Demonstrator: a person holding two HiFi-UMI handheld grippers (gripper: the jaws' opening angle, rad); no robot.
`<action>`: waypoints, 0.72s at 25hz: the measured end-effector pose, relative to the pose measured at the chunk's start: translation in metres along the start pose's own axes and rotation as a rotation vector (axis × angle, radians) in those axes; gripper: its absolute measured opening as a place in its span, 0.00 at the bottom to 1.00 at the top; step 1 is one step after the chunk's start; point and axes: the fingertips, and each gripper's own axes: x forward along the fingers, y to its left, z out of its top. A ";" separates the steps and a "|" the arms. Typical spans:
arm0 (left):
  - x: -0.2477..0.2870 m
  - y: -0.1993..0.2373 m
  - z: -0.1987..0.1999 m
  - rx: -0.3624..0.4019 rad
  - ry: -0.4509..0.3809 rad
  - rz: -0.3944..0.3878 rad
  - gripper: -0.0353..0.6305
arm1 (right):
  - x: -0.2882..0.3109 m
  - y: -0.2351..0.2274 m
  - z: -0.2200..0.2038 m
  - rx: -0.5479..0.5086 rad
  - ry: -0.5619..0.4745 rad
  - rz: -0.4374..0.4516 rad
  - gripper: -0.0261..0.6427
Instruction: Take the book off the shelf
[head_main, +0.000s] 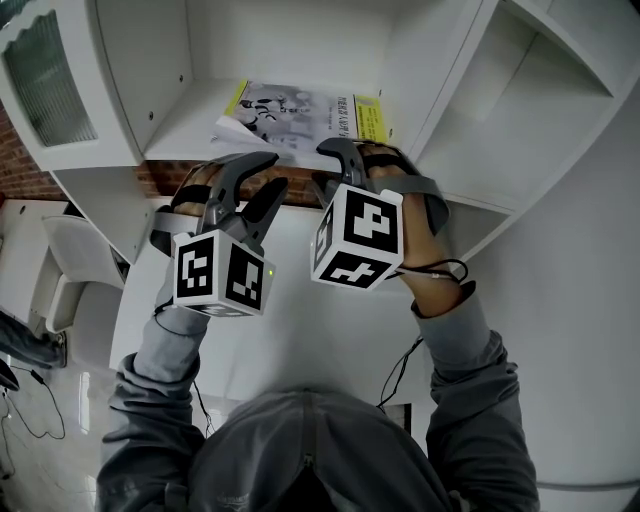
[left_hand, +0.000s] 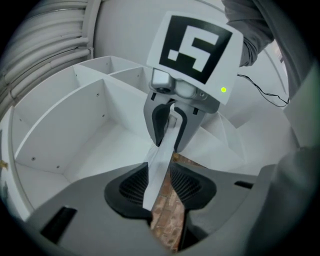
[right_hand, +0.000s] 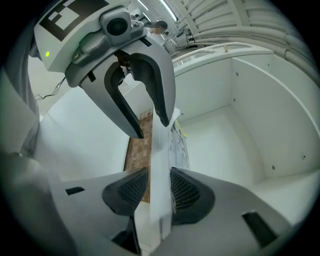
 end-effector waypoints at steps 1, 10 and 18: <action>0.002 -0.001 -0.001 0.012 0.012 -0.001 0.27 | -0.002 -0.001 0.000 -0.009 0.002 -0.014 0.27; 0.009 0.004 0.002 0.189 0.097 0.079 0.31 | -0.011 -0.008 0.002 -0.048 0.008 -0.091 0.16; 0.016 0.000 -0.005 0.345 0.174 0.115 0.35 | -0.027 0.004 0.009 -0.042 -0.017 -0.090 0.15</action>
